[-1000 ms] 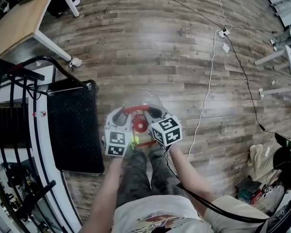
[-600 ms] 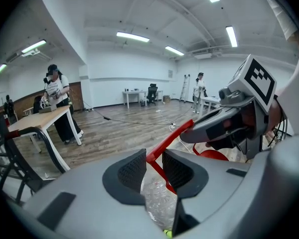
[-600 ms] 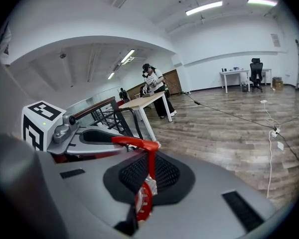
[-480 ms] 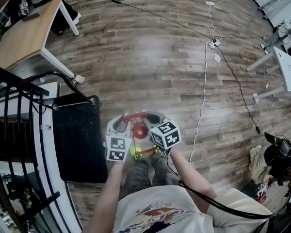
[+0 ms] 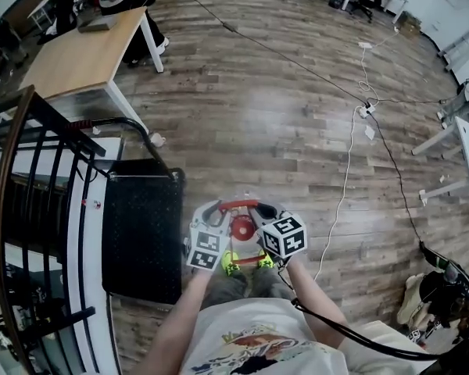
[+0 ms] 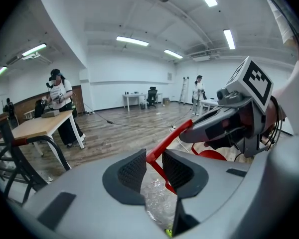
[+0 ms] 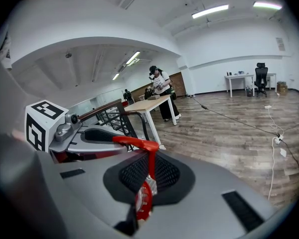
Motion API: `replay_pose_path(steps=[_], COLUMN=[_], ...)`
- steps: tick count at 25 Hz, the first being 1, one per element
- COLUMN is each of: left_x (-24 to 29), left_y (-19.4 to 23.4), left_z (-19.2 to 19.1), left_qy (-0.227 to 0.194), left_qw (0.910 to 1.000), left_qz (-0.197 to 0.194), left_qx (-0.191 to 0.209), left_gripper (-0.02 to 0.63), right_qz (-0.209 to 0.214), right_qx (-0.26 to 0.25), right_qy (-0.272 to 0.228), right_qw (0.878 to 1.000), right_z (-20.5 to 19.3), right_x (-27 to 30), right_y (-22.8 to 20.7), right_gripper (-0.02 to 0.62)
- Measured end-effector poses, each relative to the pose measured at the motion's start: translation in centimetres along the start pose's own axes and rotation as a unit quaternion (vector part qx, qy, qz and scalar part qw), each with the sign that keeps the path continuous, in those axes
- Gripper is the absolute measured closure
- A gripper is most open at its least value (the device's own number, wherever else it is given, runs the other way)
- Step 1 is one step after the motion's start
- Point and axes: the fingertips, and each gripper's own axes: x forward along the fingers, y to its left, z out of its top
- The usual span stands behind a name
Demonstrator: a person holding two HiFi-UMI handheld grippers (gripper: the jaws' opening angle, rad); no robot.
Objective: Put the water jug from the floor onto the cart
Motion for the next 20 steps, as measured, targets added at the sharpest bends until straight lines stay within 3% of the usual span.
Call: replay_pose_path(steps=[10, 20], left_x=[-2.0, -1.2], left_y=[2.6, 6.8], left_z=[1.6, 0.1], left_qy=[-0.001, 0.017], left_qw=[0.9992, 0.9897], left_qz=[0.035, 0.119], left_qx=[-0.017, -0.077], left_gripper=[0.5, 0.5], right_qz=[0.041, 0.144], right_qx=[-0.025, -0.064], right_qy=[0.005, 0.045], right_qw=[0.999, 0.986], right_z=[3.1, 4.3], right_x=[1.3, 6.7], right_y=[1.9, 2.4], right_gripper=[0.574, 0.574])
